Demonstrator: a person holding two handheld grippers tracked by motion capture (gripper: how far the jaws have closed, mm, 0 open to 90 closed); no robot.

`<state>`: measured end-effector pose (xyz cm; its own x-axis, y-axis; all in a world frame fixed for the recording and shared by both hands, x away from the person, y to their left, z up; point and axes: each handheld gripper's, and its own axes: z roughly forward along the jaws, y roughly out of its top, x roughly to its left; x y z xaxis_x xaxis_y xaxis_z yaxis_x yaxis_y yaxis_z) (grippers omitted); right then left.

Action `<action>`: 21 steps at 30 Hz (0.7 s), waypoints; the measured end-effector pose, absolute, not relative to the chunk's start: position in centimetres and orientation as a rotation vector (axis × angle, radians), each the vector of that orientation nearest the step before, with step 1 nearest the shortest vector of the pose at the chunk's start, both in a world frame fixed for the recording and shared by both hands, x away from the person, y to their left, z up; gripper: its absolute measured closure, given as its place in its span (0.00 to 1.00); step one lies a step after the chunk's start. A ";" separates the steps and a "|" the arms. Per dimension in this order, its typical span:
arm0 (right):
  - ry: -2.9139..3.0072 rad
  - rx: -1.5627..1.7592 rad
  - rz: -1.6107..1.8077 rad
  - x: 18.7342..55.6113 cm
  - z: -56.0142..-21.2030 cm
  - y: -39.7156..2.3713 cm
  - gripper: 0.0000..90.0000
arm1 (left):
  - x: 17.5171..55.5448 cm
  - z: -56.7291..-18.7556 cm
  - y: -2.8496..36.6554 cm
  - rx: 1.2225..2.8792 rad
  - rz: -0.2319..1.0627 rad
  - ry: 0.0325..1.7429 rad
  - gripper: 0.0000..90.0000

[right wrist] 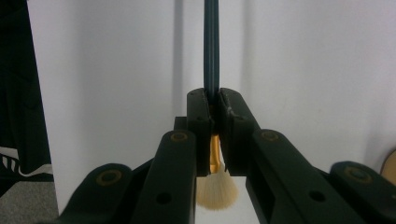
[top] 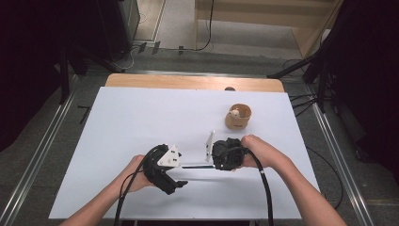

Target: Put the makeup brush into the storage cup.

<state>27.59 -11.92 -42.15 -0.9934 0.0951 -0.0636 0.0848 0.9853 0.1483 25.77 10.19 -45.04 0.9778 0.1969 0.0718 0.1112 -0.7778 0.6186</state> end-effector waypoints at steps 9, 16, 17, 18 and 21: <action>3.057 0.102 0.213 27.4 -42.0 -11.4 0.94 | 26.3 -45.0 9.5 2.499 0.153 0.191 0.54; 3.045 0.076 0.223 27.2 -41.8 -10.7 0.94 | 27.0 -45.1 9.1 2.519 0.116 0.191 0.71; 3.045 0.076 0.216 27.1 -41.7 -10.7 0.94 | 27.0 -45.1 9.1 2.520 0.112 0.190 0.73; 3.045 0.063 0.215 27.1 -41.7 -10.6 0.94 | 27.1 -45.2 9.0 2.525 0.104 0.187 0.75; 3.042 0.047 0.213 27.1 -41.6 -10.3 0.94 | 27.2 -45.3 8.9 2.531 0.090 0.179 0.77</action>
<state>27.07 -10.32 -41.64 -0.9953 0.0368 -0.0890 0.0241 0.9898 0.1404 27.22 8.86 -45.30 0.9886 0.1484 0.0245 0.1081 -0.8148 0.5695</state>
